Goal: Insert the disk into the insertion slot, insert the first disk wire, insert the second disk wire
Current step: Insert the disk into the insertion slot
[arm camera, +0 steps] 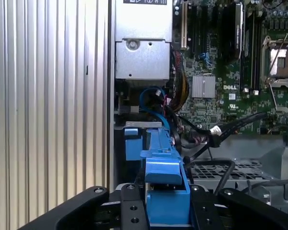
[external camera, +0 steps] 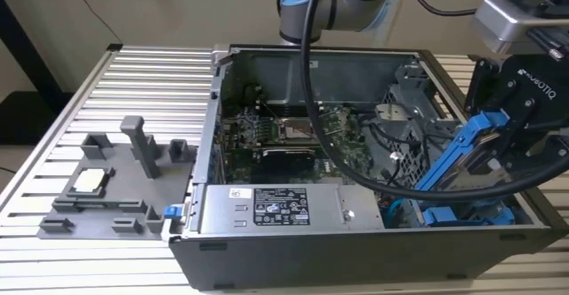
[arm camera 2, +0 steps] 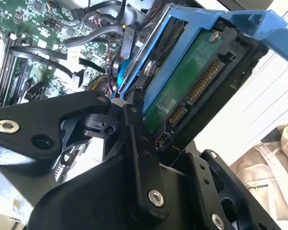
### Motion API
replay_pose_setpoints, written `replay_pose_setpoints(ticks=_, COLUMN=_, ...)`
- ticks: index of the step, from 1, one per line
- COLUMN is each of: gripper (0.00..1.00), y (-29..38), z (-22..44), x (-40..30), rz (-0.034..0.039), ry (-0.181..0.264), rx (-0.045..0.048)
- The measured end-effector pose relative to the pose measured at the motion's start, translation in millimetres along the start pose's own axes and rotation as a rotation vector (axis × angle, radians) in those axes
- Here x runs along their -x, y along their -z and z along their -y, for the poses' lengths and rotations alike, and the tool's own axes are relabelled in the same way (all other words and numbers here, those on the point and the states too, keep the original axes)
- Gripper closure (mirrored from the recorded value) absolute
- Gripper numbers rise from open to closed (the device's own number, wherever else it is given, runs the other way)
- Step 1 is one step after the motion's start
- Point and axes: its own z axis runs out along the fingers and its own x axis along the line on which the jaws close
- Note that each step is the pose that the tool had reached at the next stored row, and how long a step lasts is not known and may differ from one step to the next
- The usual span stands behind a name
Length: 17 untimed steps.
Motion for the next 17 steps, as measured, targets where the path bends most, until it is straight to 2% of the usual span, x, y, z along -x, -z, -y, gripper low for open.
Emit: replay_pose_setpoints(ticks=17, gripper=0.67, y=-30.6, z=0.8, x=-0.8, rz=0.0051, ry=0.001, rx=0.0000)
